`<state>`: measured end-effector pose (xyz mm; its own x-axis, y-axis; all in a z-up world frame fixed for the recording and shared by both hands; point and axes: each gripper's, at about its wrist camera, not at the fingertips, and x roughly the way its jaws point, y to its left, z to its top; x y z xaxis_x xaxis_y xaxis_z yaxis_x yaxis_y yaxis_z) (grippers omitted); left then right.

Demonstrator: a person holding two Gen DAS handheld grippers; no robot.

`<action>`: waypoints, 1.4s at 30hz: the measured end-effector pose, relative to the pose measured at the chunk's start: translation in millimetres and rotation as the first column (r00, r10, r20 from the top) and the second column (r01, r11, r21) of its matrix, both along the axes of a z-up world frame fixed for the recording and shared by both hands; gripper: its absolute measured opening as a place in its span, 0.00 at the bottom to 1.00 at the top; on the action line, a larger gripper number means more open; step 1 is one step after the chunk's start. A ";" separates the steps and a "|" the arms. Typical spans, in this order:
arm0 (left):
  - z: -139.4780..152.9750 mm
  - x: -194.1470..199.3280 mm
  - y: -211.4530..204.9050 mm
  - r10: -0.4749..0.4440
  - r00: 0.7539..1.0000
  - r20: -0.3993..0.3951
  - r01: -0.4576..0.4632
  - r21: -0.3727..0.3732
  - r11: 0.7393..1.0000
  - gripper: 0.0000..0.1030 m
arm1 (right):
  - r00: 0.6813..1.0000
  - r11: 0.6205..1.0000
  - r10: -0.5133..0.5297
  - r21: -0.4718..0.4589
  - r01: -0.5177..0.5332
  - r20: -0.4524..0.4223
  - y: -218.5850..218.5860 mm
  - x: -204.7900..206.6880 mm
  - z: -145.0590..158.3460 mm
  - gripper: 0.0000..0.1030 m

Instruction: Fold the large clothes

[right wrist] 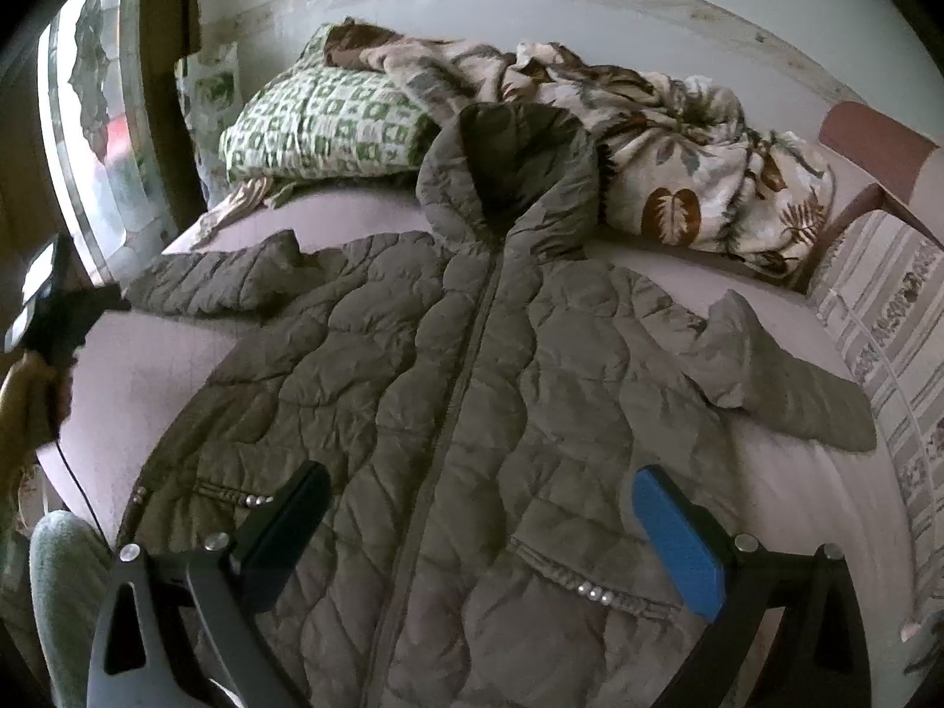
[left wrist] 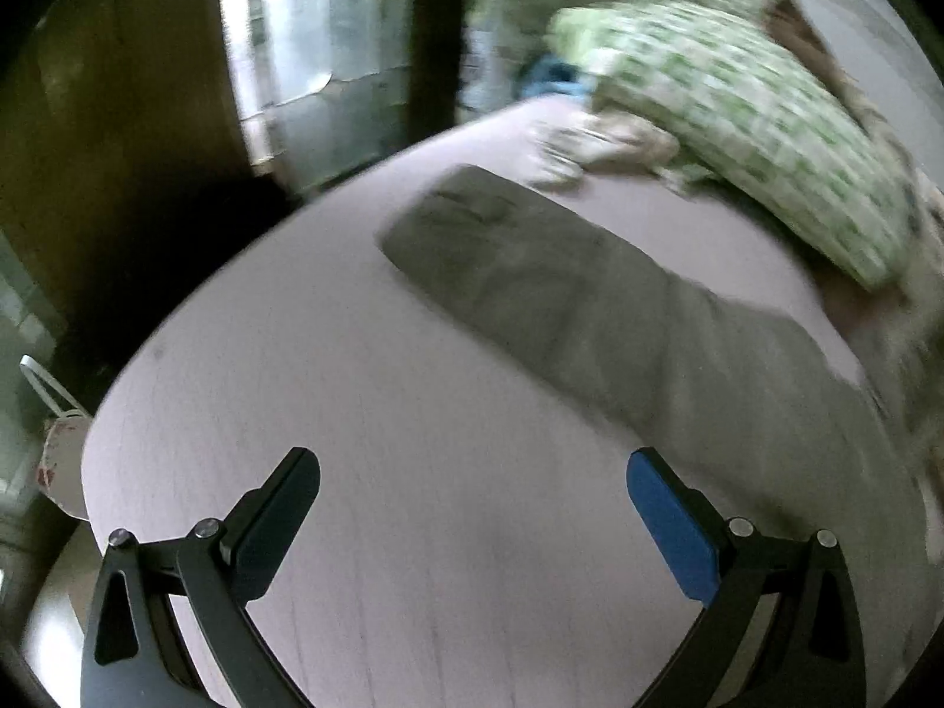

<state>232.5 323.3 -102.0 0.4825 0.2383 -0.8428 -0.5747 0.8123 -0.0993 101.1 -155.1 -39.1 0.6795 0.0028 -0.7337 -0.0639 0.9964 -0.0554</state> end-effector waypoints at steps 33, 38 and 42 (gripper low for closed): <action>42.1 36.9 55.0 -0.042 0.983 0.178 0.025 0.101 0.995 0.14 | 0.982 0.991 0.115 -0.057 -0.125 -0.147 101.6 248.8 -88.8 1.00; 75.8 22.9 43.1 -0.106 0.968 0.226 0.077 0.132 0.988 0.14 | 0.966 0.978 0.183 -0.069 -0.198 -0.180 168.6 303.5 -111.2 1.00; 94.2 20.1 14.0 -0.185 0.953 0.238 0.143 0.184 0.972 0.14 | 0.946 0.948 0.184 -0.205 -0.242 -0.265 202.6 316.8 -147.4 1.00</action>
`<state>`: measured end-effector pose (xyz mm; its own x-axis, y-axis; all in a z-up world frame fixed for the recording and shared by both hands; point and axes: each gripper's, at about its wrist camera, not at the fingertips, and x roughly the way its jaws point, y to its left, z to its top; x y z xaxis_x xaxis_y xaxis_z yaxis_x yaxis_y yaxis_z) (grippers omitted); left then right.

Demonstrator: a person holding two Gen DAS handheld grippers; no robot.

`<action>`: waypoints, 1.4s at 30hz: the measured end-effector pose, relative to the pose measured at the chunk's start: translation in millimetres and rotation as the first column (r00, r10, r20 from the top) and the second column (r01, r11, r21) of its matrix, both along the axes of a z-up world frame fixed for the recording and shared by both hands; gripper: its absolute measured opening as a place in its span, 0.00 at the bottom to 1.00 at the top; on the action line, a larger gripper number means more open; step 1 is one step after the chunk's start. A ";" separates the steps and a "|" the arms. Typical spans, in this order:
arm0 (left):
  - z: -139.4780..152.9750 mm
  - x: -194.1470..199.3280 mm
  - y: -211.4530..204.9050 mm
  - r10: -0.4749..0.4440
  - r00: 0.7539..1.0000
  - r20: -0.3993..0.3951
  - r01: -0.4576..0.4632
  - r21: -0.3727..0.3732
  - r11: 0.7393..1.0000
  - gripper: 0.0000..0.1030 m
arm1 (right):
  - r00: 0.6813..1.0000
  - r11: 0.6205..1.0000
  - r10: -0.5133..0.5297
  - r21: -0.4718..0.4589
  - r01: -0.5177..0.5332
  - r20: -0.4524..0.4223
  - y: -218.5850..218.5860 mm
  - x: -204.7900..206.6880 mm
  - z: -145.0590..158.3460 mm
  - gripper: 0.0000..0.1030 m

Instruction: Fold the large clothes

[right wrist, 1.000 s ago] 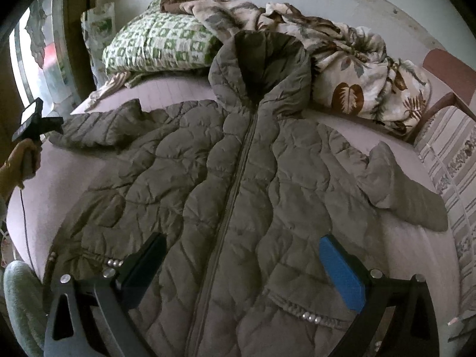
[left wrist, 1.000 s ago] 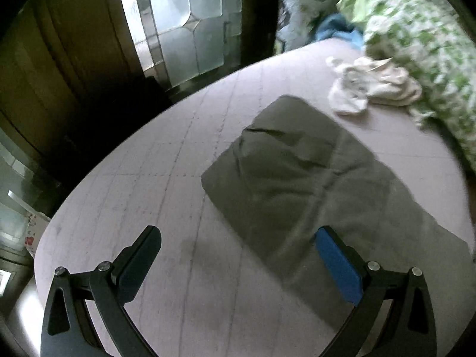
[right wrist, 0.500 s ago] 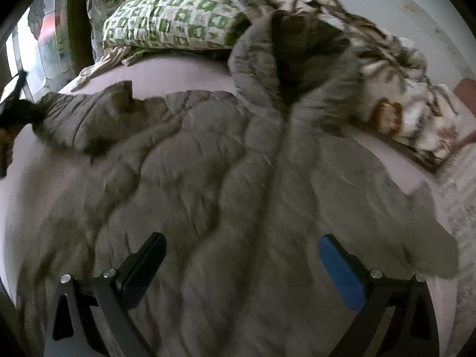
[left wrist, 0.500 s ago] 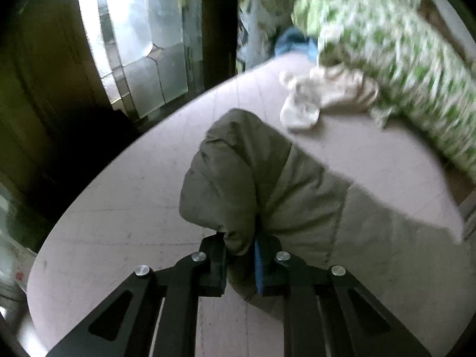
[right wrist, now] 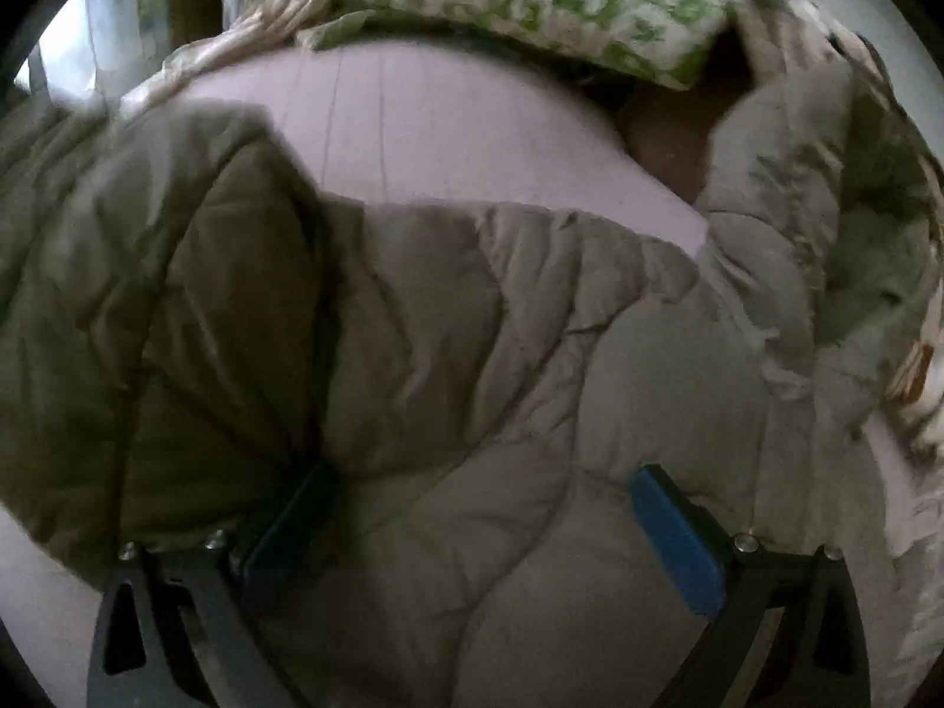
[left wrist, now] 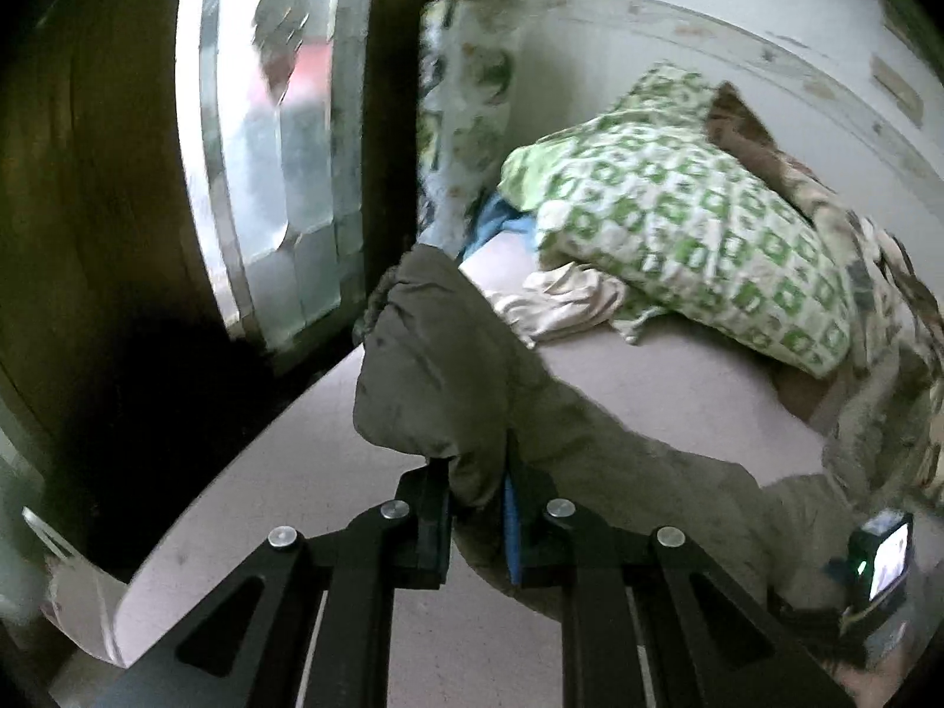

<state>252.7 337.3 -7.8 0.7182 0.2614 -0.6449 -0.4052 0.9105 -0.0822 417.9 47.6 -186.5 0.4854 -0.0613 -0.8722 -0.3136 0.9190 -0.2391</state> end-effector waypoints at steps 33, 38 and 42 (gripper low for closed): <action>-57.1 20.0 -477.1 -0.616 0.768 -0.175 0.635 0.079 0.769 0.21 | 0.895 0.866 -0.443 0.283 0.413 0.050 -359.0 -181.7 72.4 1.00; -81.0 15.2 -478.4 -0.611 0.749 -0.256 0.637 0.021 0.771 0.56 | 0.886 0.856 -0.461 0.288 0.428 0.054 -375.5 -196.2 71.6 1.00; -61.2 1.0 -463.8 -0.601 0.769 -0.216 0.629 0.089 0.772 0.68 | 0.879 0.845 -0.474 0.306 0.437 0.051 -377.7 -195.2 72.3 1.00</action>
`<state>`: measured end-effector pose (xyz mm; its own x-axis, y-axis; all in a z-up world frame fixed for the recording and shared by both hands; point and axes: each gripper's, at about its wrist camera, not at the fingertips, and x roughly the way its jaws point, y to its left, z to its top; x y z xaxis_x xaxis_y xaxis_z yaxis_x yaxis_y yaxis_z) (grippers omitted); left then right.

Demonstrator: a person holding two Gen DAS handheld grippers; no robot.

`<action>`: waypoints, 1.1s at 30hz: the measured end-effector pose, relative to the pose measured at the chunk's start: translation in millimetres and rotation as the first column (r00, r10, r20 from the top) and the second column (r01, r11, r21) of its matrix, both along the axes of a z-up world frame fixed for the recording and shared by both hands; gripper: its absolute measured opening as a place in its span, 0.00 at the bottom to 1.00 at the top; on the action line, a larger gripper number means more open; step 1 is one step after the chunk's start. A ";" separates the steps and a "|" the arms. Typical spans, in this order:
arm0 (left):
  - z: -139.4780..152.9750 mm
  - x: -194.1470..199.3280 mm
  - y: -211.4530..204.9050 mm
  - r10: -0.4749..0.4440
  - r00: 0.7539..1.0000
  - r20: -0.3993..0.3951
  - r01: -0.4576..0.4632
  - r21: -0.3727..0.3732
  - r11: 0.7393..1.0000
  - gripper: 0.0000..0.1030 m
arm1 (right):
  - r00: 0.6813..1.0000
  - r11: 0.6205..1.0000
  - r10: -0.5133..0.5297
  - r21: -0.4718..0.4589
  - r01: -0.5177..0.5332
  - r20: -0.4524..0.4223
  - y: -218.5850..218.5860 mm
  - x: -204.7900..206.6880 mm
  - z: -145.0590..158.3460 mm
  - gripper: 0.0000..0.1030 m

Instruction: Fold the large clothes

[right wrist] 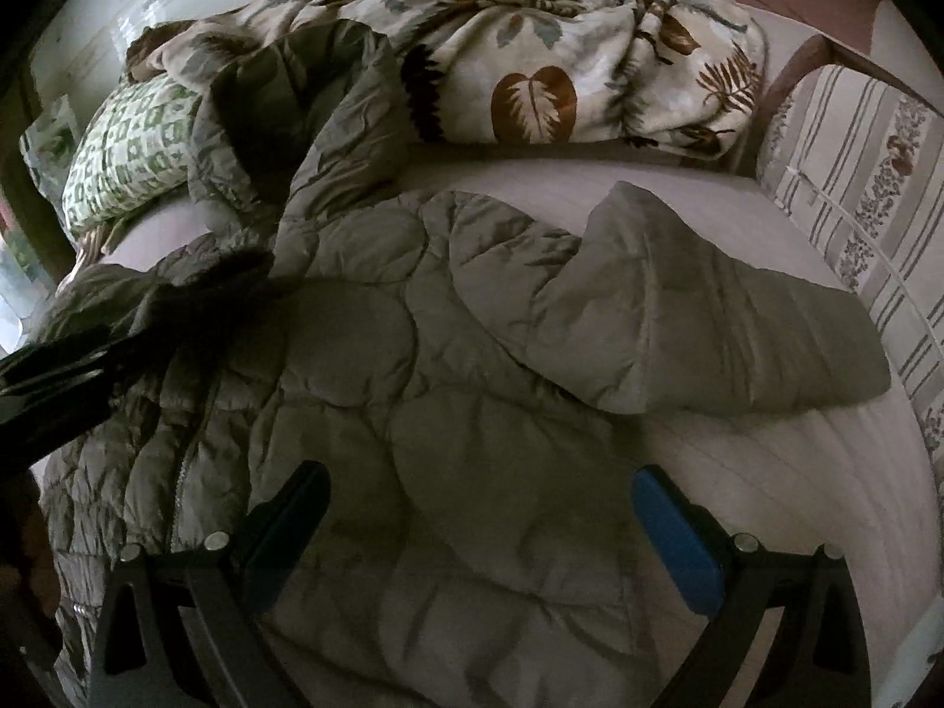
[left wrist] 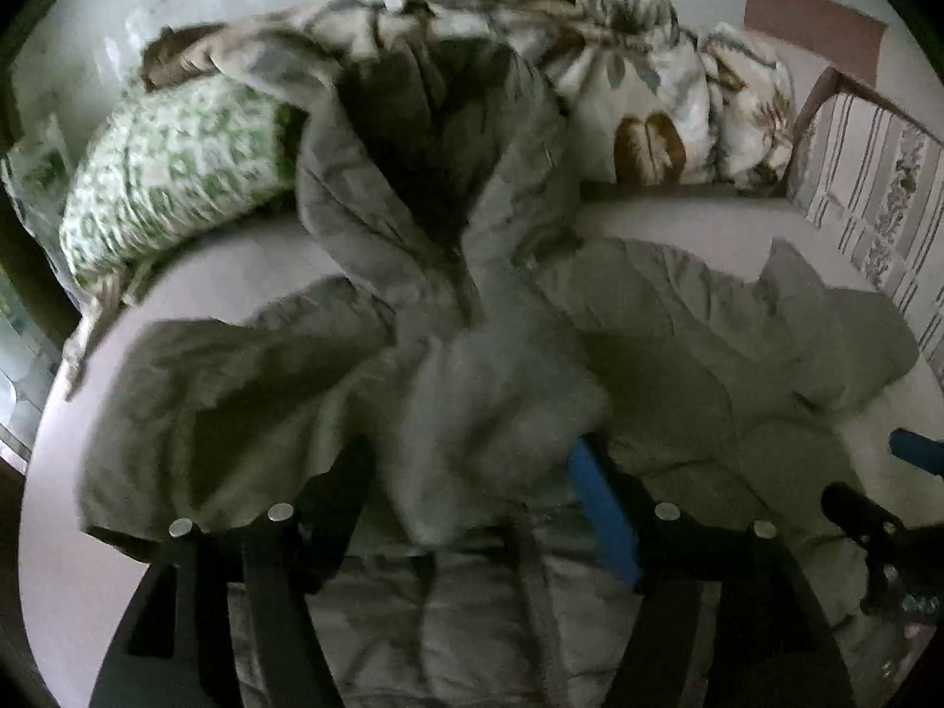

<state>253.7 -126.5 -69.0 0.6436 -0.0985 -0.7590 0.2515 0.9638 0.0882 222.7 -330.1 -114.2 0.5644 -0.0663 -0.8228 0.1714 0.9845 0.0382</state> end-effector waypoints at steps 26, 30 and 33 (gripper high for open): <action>-35.6 88.9 184.3 0.243 0.966 -0.091 -0.235 0.092 0.968 0.78 | 0.986 0.928 0.115 0.367 -0.063 -0.121 99.8 137.7 -54.5 0.37; -48.7 79.2 169.6 0.119 0.986 -0.120 -0.101 0.146 0.984 0.77 | 0.989 0.979 0.148 0.142 -0.146 0.001 105.5 128.5 -18.1 0.23; -54.2 74.8 159.5 0.073 0.988 -0.138 -0.047 0.185 0.982 0.78 | 0.987 0.988 0.157 -0.012 -0.157 0.045 105.0 127.7 -1.7 0.23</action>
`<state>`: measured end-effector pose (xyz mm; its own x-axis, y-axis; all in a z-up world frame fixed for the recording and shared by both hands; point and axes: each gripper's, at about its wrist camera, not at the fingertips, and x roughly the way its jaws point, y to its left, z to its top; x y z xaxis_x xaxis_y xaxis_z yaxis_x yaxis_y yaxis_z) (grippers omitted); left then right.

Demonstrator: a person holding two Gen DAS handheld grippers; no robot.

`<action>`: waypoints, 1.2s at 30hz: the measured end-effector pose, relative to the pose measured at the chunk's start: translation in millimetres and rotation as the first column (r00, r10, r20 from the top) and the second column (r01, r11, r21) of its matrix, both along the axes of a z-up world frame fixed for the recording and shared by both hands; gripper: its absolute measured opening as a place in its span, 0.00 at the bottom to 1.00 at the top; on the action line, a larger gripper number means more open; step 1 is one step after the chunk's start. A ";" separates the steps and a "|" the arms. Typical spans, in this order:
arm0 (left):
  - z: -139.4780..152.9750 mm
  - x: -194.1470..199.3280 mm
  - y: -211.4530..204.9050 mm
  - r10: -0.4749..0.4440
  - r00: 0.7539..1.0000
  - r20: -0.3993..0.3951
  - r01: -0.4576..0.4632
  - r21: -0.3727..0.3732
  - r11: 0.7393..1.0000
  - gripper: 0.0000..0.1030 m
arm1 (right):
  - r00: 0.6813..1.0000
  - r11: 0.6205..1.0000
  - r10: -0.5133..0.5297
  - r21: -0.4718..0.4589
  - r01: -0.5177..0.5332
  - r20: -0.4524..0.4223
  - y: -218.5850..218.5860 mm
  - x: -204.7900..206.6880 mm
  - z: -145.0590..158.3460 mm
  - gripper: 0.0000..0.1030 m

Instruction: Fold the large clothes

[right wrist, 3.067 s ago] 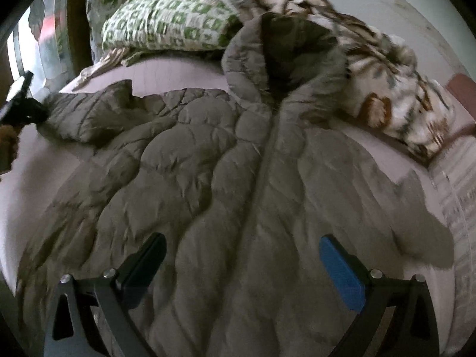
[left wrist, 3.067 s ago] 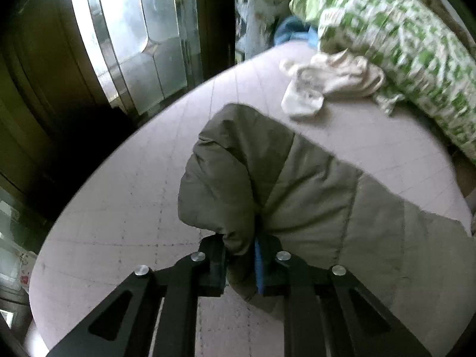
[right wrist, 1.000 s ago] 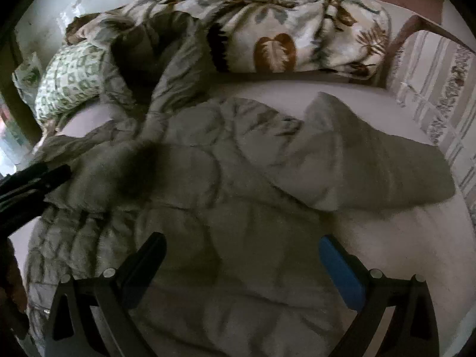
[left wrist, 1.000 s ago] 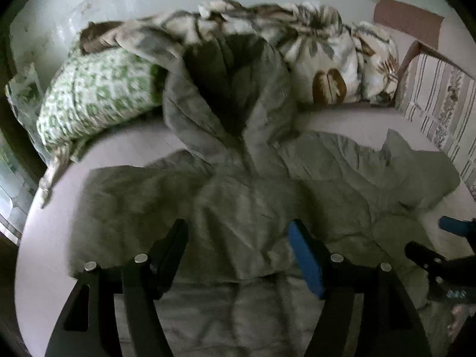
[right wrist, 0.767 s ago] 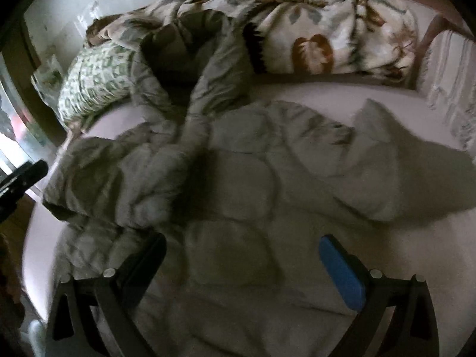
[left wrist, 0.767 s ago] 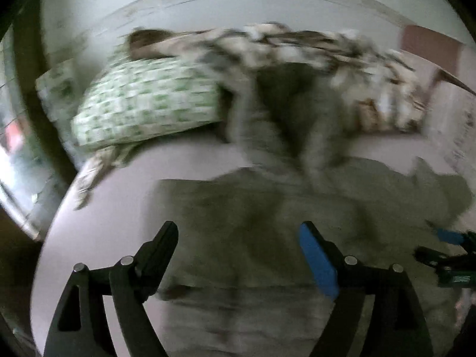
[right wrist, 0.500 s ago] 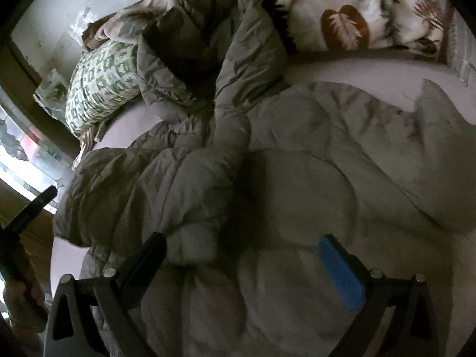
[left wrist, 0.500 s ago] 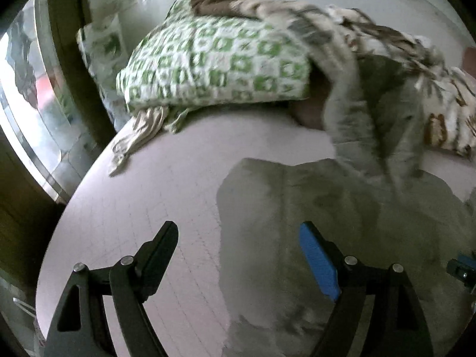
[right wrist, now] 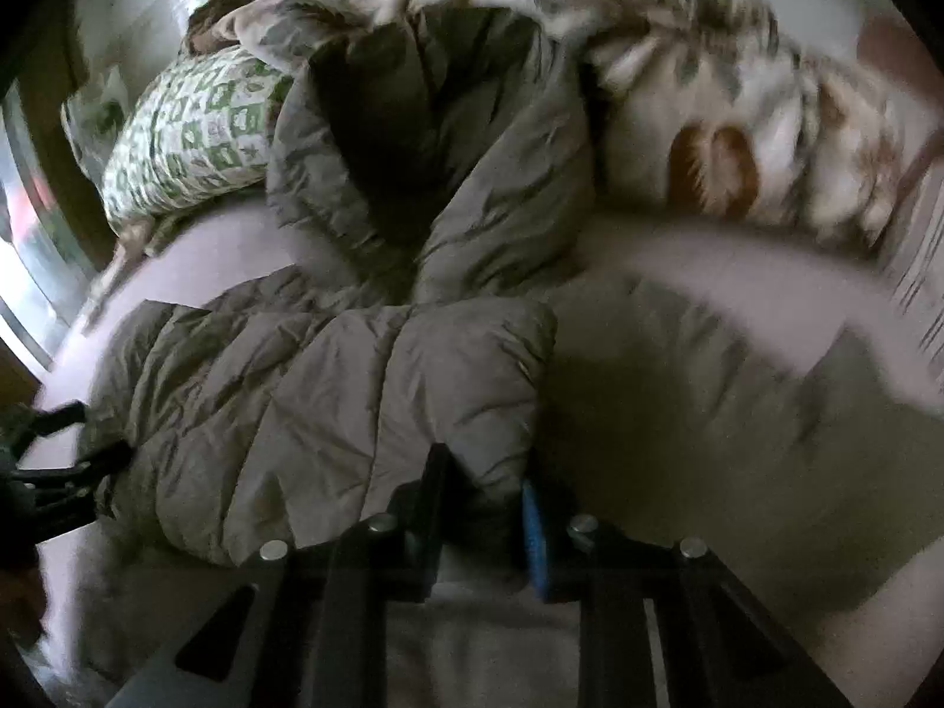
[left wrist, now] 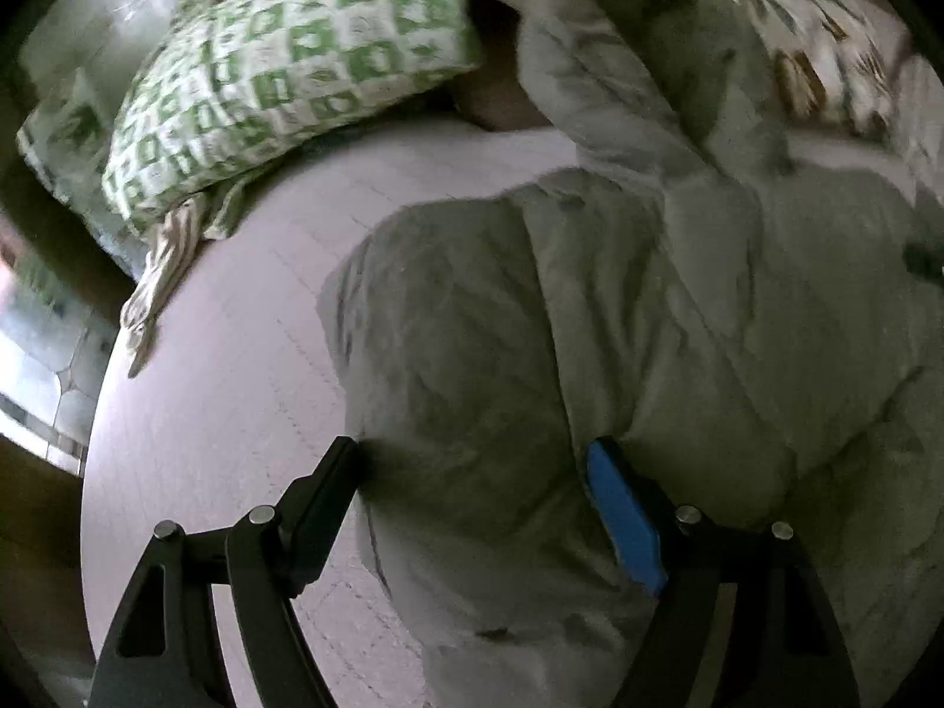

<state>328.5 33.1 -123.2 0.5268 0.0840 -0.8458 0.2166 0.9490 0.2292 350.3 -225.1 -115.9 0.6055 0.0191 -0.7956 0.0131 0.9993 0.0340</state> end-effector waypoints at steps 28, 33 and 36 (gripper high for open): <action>47.9 -77.7 -16.2 0.138 0.985 0.107 -0.115 -0.204 0.972 0.80 | 0.999 0.999 -0.001 0.050 -0.002 0.047 -45.2 -57.6 18.4 0.95; 54.0 -107.0 -37.0 0.132 0.983 0.125 -0.100 -0.237 0.966 0.81 | 0.997 0.999 -0.030 0.037 0.027 0.069 -63.9 -85.7 32.2 0.95; 55.8 -120.2 -47.4 0.120 0.984 0.131 -0.084 -0.249 0.965 0.81 | 0.996 0.999 -0.045 0.034 0.042 0.074 -75.3 -100.8 35.8 0.95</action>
